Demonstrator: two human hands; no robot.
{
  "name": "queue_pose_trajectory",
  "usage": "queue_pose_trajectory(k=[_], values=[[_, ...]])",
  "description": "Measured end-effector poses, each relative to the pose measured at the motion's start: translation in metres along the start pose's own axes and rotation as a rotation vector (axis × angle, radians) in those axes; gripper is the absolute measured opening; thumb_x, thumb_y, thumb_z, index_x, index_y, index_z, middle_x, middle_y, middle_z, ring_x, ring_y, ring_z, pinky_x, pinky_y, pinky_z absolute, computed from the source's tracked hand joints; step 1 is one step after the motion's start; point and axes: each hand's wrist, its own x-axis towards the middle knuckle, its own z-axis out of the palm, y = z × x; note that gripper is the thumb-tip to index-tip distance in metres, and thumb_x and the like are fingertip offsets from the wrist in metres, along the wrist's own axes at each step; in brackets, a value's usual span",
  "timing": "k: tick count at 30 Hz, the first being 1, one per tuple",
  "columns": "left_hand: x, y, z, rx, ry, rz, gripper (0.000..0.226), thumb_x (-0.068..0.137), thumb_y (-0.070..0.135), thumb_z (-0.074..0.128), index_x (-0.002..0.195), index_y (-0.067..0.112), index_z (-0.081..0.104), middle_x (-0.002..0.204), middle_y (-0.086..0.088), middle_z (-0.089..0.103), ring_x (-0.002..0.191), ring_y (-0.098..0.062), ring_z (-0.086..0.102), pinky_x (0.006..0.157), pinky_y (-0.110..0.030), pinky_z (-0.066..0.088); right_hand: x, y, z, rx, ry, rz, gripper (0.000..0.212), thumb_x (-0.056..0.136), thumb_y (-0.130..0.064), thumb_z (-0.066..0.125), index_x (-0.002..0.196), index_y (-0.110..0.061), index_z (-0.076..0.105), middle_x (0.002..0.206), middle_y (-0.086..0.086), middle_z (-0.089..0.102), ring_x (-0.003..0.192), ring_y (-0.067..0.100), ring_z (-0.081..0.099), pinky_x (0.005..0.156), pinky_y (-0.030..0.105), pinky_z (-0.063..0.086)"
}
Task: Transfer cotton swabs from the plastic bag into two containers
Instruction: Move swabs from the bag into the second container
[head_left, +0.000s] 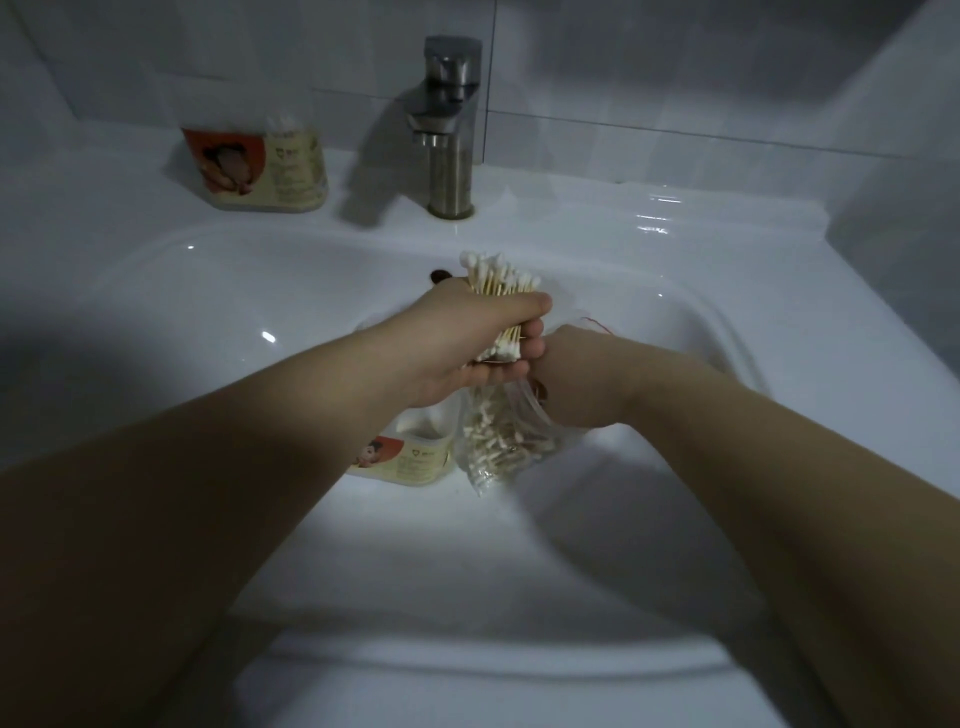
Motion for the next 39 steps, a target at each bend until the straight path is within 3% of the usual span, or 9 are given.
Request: queue_pose_trajectory(k=[5,11,15,21,26,28,31,36,39], values=[[-0.001,-0.001,0.0,0.077,-0.003,0.021,0.013,0.094,0.024,0.074,0.093,0.011,0.072,0.077,-0.001,0.076,0.071,-0.011,0.074,0.064,-0.026,0.06,-0.003,0.0,-0.003,0.014,-0.049,-0.035,0.014,0.097,-0.017,0.045,0.084,-0.015,0.05,0.072,-0.002,0.045,0.077,0.023,0.05,0.073,0.034,0.043],[0.002,-0.001,0.0,0.168,0.067,0.077,0.012,0.094,0.024,0.073,0.09,0.012,0.072,0.078,-0.001,0.076,0.07,-0.011,0.072,0.062,-0.026,0.058,-0.004,0.002,-0.008,-0.023,0.019,0.043,0.031,0.099,-0.023,0.045,0.068,-0.019,0.044,0.065,-0.003,0.045,0.069,0.025,0.049,0.067,0.029,0.034],[0.005,-0.003,-0.002,0.285,0.134,0.141,0.012,0.092,0.021,0.073,0.097,0.01,0.072,0.078,-0.004,0.075,0.068,-0.012,0.07,0.059,-0.026,0.057,-0.01,0.006,-0.02,0.132,-0.02,0.108,0.017,0.08,-0.007,0.053,0.071,-0.019,0.062,0.06,-0.003,0.058,0.065,0.022,0.06,0.055,0.023,0.036],[0.007,-0.008,-0.003,0.458,0.167,0.131,0.015,0.089,0.022,0.072,0.096,0.009,0.072,0.065,-0.002,0.07,0.067,-0.018,0.07,0.053,-0.024,0.054,-0.008,0.013,-0.015,0.268,0.107,0.154,0.025,0.085,-0.012,0.048,0.065,-0.017,0.06,0.048,-0.002,0.058,0.045,0.01,0.057,0.037,0.011,0.031],[0.006,-0.009,-0.006,0.537,0.161,0.111,0.008,0.086,0.019,0.07,0.086,0.012,0.073,0.074,-0.006,0.074,0.08,-0.024,0.075,0.072,-0.043,0.065,-0.005,0.01,-0.007,0.301,0.122,0.108,0.029,0.096,-0.03,0.048,0.084,-0.014,0.069,0.077,0.008,0.072,0.071,0.026,0.067,0.066,0.027,0.048],[0.005,-0.01,-0.006,0.565,0.159,0.113,0.005,0.083,0.016,0.072,0.078,0.014,0.071,0.071,-0.005,0.074,0.078,-0.022,0.075,0.071,-0.045,0.065,-0.004,0.005,-0.003,0.252,0.081,0.062,0.022,0.097,-0.032,0.05,0.089,-0.016,0.063,0.093,0.008,0.073,0.087,0.03,0.067,0.074,0.029,0.047],[0.006,-0.01,-0.006,0.601,0.17,0.131,0.005,0.079,0.014,0.075,0.077,0.012,0.07,0.071,-0.007,0.074,0.074,-0.027,0.076,0.068,-0.047,0.065,0.0,-0.001,0.004,0.142,0.058,-0.006,0.014,0.098,-0.026,0.05,0.086,-0.021,0.054,0.102,0.01,0.07,0.097,0.032,0.065,0.073,0.028,0.039],[0.004,-0.009,-0.006,0.627,0.167,0.147,0.005,0.079,0.013,0.072,0.078,0.01,0.068,0.075,-0.011,0.074,0.077,-0.033,0.075,0.071,-0.05,0.064,0.004,-0.002,0.011,0.079,0.008,-0.042,0.021,0.101,-0.017,0.05,0.11,-0.006,0.066,0.111,0.017,0.067,0.106,0.032,0.064,0.062,0.026,0.033],[0.002,-0.007,-0.005,0.624,0.171,0.145,0.006,0.079,0.011,0.071,0.076,0.011,0.065,0.074,-0.011,0.071,0.08,-0.036,0.075,0.071,-0.051,0.064,0.004,-0.004,0.011,-0.011,0.028,-0.116,0.022,0.101,-0.015,0.047,0.109,-0.004,0.066,0.113,0.017,0.067,0.103,0.032,0.063,0.065,0.026,0.026]])
